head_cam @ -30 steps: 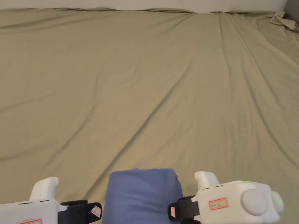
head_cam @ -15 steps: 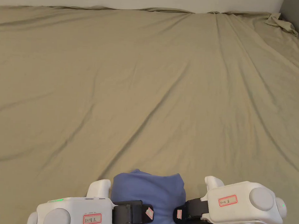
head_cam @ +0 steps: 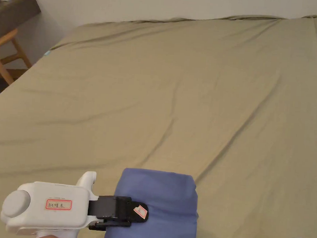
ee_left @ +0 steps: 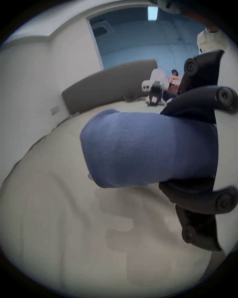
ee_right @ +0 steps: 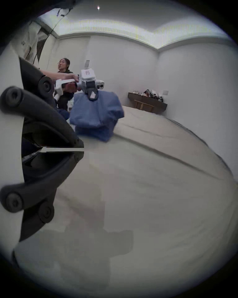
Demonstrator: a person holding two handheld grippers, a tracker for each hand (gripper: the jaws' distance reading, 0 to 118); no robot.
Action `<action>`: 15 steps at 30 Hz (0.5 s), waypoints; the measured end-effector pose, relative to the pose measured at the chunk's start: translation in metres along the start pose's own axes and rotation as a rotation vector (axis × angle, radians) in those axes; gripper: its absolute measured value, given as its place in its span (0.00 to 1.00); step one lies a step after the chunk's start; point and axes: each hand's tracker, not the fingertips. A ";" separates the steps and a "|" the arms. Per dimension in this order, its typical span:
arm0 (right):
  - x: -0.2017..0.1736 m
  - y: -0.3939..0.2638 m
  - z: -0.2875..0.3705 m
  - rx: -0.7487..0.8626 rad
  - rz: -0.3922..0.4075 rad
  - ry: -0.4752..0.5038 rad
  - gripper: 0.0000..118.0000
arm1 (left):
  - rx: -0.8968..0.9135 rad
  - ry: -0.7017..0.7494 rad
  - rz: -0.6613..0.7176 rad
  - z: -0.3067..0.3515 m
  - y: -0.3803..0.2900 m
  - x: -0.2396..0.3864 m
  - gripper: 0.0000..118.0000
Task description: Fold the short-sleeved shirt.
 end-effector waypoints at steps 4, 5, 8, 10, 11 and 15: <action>0.013 -0.002 0.022 0.115 -0.062 -0.245 0.05 | -0.056 0.157 0.053 0.061 0.027 -0.057 0.45; 0.020 -0.004 0.027 0.136 -0.083 -0.246 0.05 | -0.052 0.152 0.077 0.073 0.032 -0.070 0.45; 0.042 -0.014 0.039 0.150 -0.217 -0.173 0.05 | -0.037 0.136 0.111 0.102 0.046 -0.106 0.46; 0.047 -0.021 0.045 0.154 -0.219 -0.197 0.05 | -0.024 0.152 0.119 0.111 0.054 -0.129 0.46; 0.048 -0.024 0.047 0.149 -0.213 -0.231 0.05 | -0.012 0.193 0.148 0.114 0.057 -0.139 0.48; 0.044 -0.030 0.053 0.135 -0.187 -0.275 0.05 | -0.015 0.558 0.301 0.101 0.059 -0.169 1.00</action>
